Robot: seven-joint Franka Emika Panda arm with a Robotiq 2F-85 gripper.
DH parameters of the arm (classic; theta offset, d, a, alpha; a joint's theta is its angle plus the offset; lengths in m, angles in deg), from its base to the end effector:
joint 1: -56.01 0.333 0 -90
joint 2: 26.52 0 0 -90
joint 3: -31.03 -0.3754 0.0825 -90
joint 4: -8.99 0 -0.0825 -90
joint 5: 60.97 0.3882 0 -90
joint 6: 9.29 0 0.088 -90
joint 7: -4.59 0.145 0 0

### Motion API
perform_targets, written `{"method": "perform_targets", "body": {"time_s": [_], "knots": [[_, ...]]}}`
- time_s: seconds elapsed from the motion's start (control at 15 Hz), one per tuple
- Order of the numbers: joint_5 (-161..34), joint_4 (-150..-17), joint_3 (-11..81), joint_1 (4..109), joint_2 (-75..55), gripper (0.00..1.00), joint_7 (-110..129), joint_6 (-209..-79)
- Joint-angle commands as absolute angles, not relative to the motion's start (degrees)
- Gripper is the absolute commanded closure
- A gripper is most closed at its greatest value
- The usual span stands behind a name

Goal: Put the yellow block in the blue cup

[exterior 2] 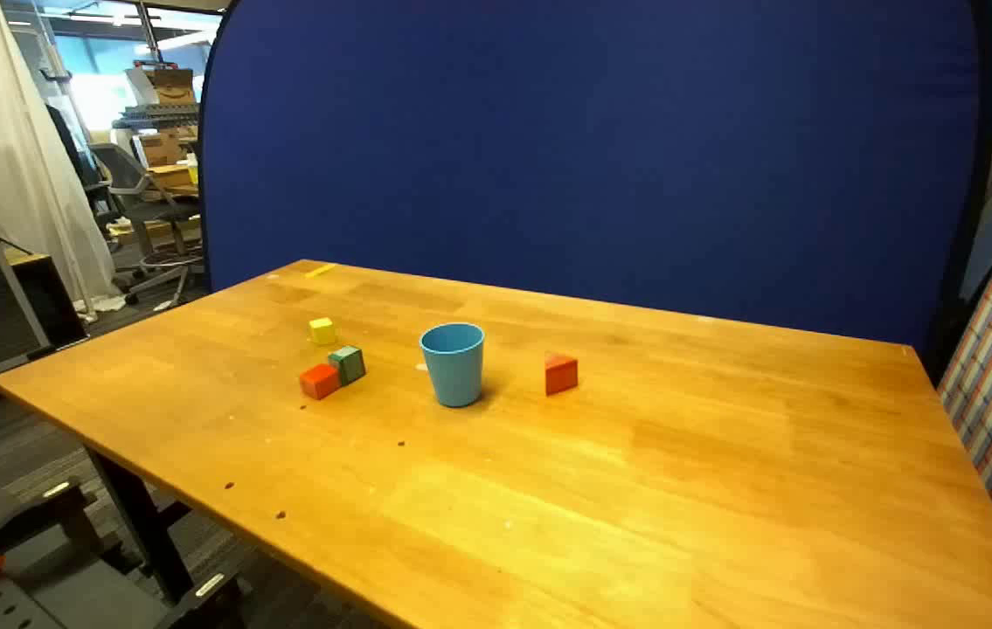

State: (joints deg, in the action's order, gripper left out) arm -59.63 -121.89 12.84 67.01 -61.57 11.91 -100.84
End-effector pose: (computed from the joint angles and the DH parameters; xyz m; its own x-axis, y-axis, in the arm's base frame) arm 0.2756 0.1860 0.5670 0.9496 0.3041 -0.0760 0.3128 -0.9350 0.1675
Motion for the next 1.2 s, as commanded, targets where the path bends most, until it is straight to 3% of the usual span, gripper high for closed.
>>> {"method": "perform_targets", "body": {"time_s": [0.0,0.53,1.13], "knots": [[-60.0,-121.5,13.5,67.9,-61.3,0.00,12.4,-100.7],[-60.1,-122.1,13.6,67.3,-61.6,0.00,13.2,-102.7],[-60.6,-131.4,13.7,67.0,-40.3,0.00,13.9,-138.8]]}}
